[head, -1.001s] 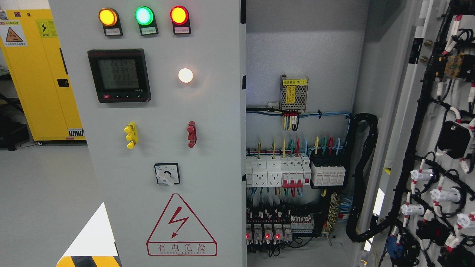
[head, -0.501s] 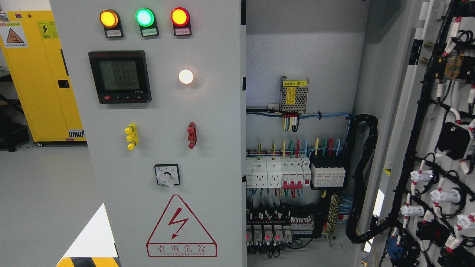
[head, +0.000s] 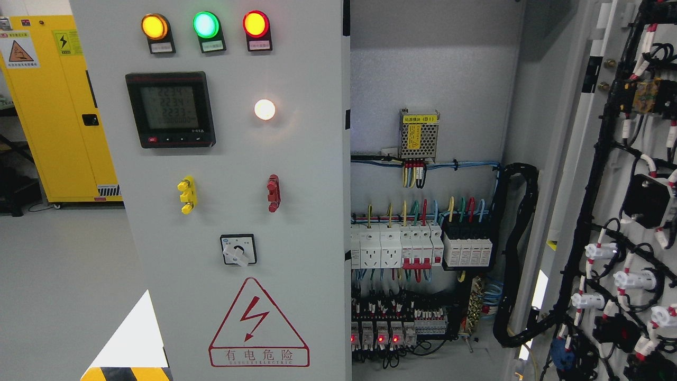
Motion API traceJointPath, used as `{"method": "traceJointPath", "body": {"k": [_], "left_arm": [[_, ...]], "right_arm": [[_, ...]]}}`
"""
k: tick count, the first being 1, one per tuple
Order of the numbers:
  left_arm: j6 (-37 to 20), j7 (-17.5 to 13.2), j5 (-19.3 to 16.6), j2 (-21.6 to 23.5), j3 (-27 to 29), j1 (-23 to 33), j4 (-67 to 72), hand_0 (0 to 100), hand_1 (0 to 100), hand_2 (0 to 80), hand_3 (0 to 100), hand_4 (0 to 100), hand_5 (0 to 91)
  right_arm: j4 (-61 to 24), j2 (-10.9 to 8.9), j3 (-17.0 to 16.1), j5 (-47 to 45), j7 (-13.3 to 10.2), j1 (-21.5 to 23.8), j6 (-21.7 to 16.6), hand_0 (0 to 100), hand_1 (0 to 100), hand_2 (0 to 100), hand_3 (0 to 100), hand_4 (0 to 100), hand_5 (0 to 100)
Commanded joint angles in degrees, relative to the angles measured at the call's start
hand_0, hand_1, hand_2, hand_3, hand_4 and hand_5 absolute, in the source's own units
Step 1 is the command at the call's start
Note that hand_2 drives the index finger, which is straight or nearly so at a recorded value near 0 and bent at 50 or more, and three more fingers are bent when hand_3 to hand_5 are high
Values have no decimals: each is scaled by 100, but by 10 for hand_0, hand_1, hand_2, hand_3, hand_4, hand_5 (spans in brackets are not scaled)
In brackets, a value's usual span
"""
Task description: Open door with both hands
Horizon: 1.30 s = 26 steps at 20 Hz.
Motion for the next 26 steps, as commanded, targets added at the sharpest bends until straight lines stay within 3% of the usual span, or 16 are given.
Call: {"method": "traceJointPath", "body": {"k": [1, 3, 6, 9, 11, 19, 21, 24, 26], "left_arm": [[270, 332, -108, 78, 383, -3, 1834, 0, 0, 0, 0, 0, 0], [342, 305, -99, 69, 181, -3, 1825, 0, 0, 0, 0, 0, 0], [342, 305, -90, 60, 145, -3, 1799, 0, 0, 0, 0, 0, 0], [307, 305, -90, 51, 145, -12, 1790, 0, 0, 0, 0, 0, 0], [289, 305, -82, 60, 154, -12, 1772, 0, 0, 0, 0, 0, 0], [-27, 297, -81, 51, 154, -38, 1746, 0, 0, 0, 0, 0, 0], [-45, 297, -81, 60, 154, -38, 1737, 0, 0, 0, 0, 0, 0], [-54, 288, -46, 60, 163, -47, 1623, 0, 0, 0, 0, 0, 0], [-72, 279, -37, 34, 171, -56, 1614, 0, 0, 0, 0, 0, 0]], "right_arm": [[-154, -96, 35, 17, -5, 301, -48, 216, 12, 0, 0, 0, 0], [-1142, -104, 44, 18, -5, 546, -127, 216, 12, 0, 0, 0, 0], [-3400, -104, 44, 9, -5, 1205, -136, 215, 12, 0, 0, 0, 0], [-5458, 36, 61, 9, -14, 1741, -110, 215, 12, 0, 0, 0, 0], [-6364, 150, 236, 0, -14, 1822, -75, 215, 13, 0, 0, 0, 0], [-10679, 80, 1290, 0, -5, 2323, -136, 215, 13, 0, 0, 0, 0], [-11323, 89, 1441, 0, -14, 2253, -189, 215, 13, 0, 0, 0, 0], [-11370, 63, 1494, 9, -31, 1780, -1056, 215, 13, 0, 0, 0, 0], [-11370, 63, 1485, 9, -31, 1420, -1410, 215, 14, 0, 0, 0, 0]]}}
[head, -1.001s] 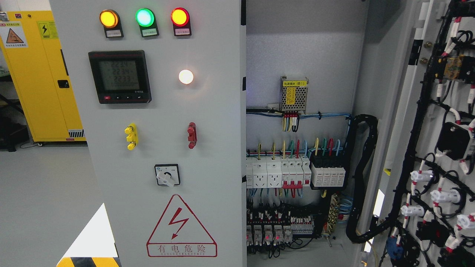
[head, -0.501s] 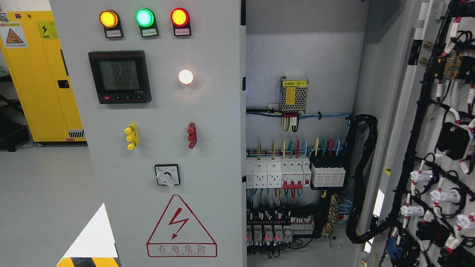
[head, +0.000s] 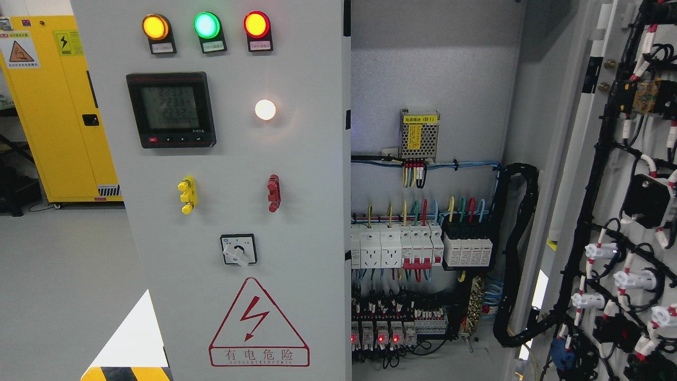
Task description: Open door with both hands
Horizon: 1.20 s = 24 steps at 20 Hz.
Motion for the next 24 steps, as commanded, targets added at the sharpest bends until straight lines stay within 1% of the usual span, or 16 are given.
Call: {"method": "traceJointPath", "body": {"k": [1, 6, 9, 11, 12, 13, 15, 17, 20, 21, 22, 23, 24], "left_arm": [[-24, -16, 28, -33, 26, 144, 60, 0, 0, 0, 0, 0, 0], [-24, -8, 19, -51, 26, 126, 60, 0, 0, 0, 0, 0, 0], [-24, -16, 19, -51, 26, 109, 60, 0, 0, 0, 0, 0, 0], [-16, -16, -7, -60, 9, 109, 60, 0, 0, 0, 0, 0, 0], [-24, -8, -16, -86, 0, 109, 60, 0, 0, 0, 0, 0, 0], [-16, -8, -25, -138, -9, 100, 52, 0, 0, 0, 0, 0, 0], [-7, -8, -25, -147, -18, 91, 60, 0, 0, 0, 0, 0, 0], [2, -8, -33, -147, -18, 74, 60, 0, 0, 0, 0, 0, 0], [37, 1, -34, -147, -9, 21, 69, 0, 0, 0, 0, 0, 0], [37, 1, -34, -147, -9, 12, 60, 0, 0, 0, 0, 0, 0], [37, 1, -34, -147, -9, 4, 60, 0, 0, 0, 0, 0, 0], [46, 1, -34, -147, -9, 3, 60, 0, 0, 0, 0, 0, 0], [37, 1, -34, -147, -9, -14, 69, 0, 0, 0, 0, 0, 0]], "right_arm": [[-3058, -58, 527, 17, -16, -710, -526, 215, 14, 0, 0, 0, 0], [-3058, 30, 518, 9, -24, -1467, -614, 216, 14, 0, 0, 0, 0], [-3058, 214, 518, 9, -59, -1967, -597, 215, 14, 0, 0, 0, 0], [-3040, 311, 527, 0, -68, -2249, -509, 215, 14, 0, 0, 0, 0], [-3040, 337, 544, 0, -68, -2381, -422, 215, 14, 0, 0, 0, 0], [-3032, 355, 562, -9, -68, -2513, -195, 215, 15, 0, 0, 0, 0], [-3005, 399, 571, -18, -60, -2741, 385, 215, 14, 0, 0, 0, 0], [-2787, 469, 580, -18, -33, -3048, 790, 215, 14, 0, 0, 0, 0], [-2278, 522, 510, 0, -42, -3672, 1098, 215, 14, 0, 0, 0, 0], [-2006, 522, 509, -9, -33, -3813, 1291, 215, 14, 0, 0, 0, 0], [-1803, 522, 518, -9, -33, -3911, 1406, 215, 14, 0, 0, 0, 0], [-1662, 531, 518, -17, -33, -4016, 1433, 215, 14, 0, 0, 0, 0], [-1486, 592, 518, -9, -33, -4217, 1451, 215, 14, 0, 0, 0, 0]]}}
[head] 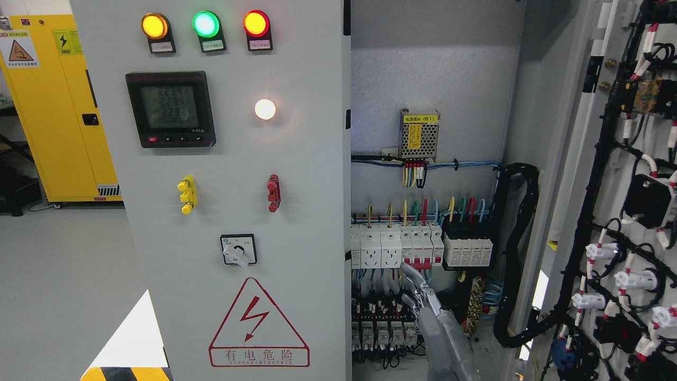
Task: Open door with both hands
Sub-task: 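Reach the right hand into the cabinet toward the indicator-light door's inner edge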
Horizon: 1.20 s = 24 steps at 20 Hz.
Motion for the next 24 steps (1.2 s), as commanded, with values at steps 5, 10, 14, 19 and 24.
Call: {"method": "traceJointPath", "body": {"k": [5, 10, 14, 19, 24], "left_arm": [[22, 29, -7, -111, 2, -9, 7, 0, 0, 0, 0, 0, 0], [22, 29, 2, -102, 11, -9, 16, 0, 0, 0, 0, 0, 0], [-4, 29, 11, -102, 11, -18, 7, 0, 0, 0, 0, 0, 0], [-31, 20, 19, -102, 11, -18, 16, 0, 0, 0, 0, 0, 0], [-31, 20, 20, -102, 11, -9, 7, 0, 0, 0, 0, 0, 0]], "right_arm": [[1534, 352, 10, -9, 17, -1439, 270, 215, 13, 0, 0, 0, 0], [2044, 361, -95, -26, 53, -1870, 436, 215, 14, 0, 0, 0, 0], [2326, 352, -332, -500, 53, -2090, 594, 215, 14, 0, 0, 0, 0], [2467, 300, -465, -606, 53, -2362, 744, 216, 14, 0, 0, 0, 0], [2432, 291, -474, -615, 465, -2486, 902, 216, 13, 0, 0, 0, 0]]}}
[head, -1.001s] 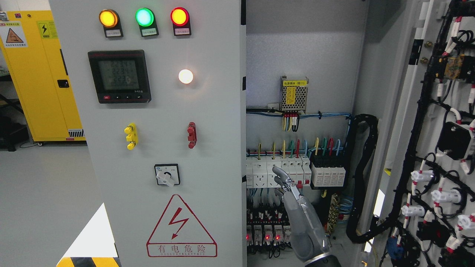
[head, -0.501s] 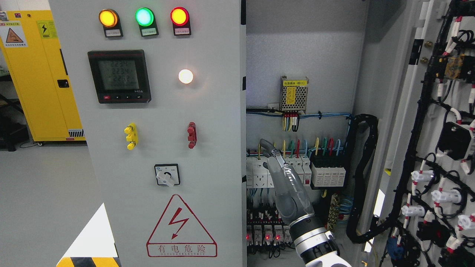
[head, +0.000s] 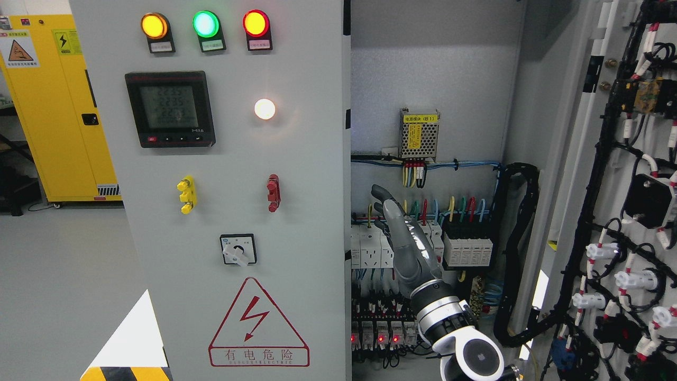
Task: Open door with both hands
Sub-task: 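Reach the right hand into the cabinet toward the indicator-light door's inner edge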
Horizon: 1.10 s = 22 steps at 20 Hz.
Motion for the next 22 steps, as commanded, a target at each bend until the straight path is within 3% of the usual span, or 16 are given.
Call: {"method": "traceJointPath", "body": {"k": [1, 3, 6, 12, 13, 16, 19, 22], "left_arm": [[-7, -30, 5, -13, 10, -9, 6, 0, 0, 0, 0, 0, 0], [-7, -30, 5, -13, 10, -9, 6, 0, 0, 0, 0, 0, 0], [-7, -30, 5, -13, 10, -9, 6, 0, 0, 0, 0, 0, 0], [10, -30, 5, -13, 1, -9, 6, 0, 0, 0, 0, 0, 0], [10, -30, 5, -13, 10, -9, 6, 0, 0, 0, 0, 0, 0], [10, -30, 5, -13, 10, -9, 6, 0, 0, 0, 0, 0, 0], [10, -30, 5, -4, 10, -9, 6, 0, 0, 0, 0, 0, 0], [10, -30, 5, -13, 1, -9, 6, 0, 0, 0, 0, 0, 0]], "right_arm": [[459, 20, -174, -84, 205, -260, 72, 216, 13, 0, 0, 0, 0], [451, 20, -244, -102, 222, -269, 72, 216, 13, 0, 0, 0, 0], [468, 20, -306, -487, 529, -383, 116, 216, 14, 0, 0, 0, 0], [521, 12, -525, -1146, 609, -515, 388, 216, 14, 0, 0, 0, 0], [530, 3, -525, -1243, 722, -532, 432, 217, 14, 0, 0, 0, 0], [608, 12, -578, -1323, 1390, -603, 512, 217, 14, 0, 0, 0, 0], [740, 12, -806, -1358, 1488, -673, 529, 216, 14, 0, 0, 0, 0], [855, 3, -824, -1490, 1532, -770, 564, 216, 14, 0, 0, 0, 0]]}}
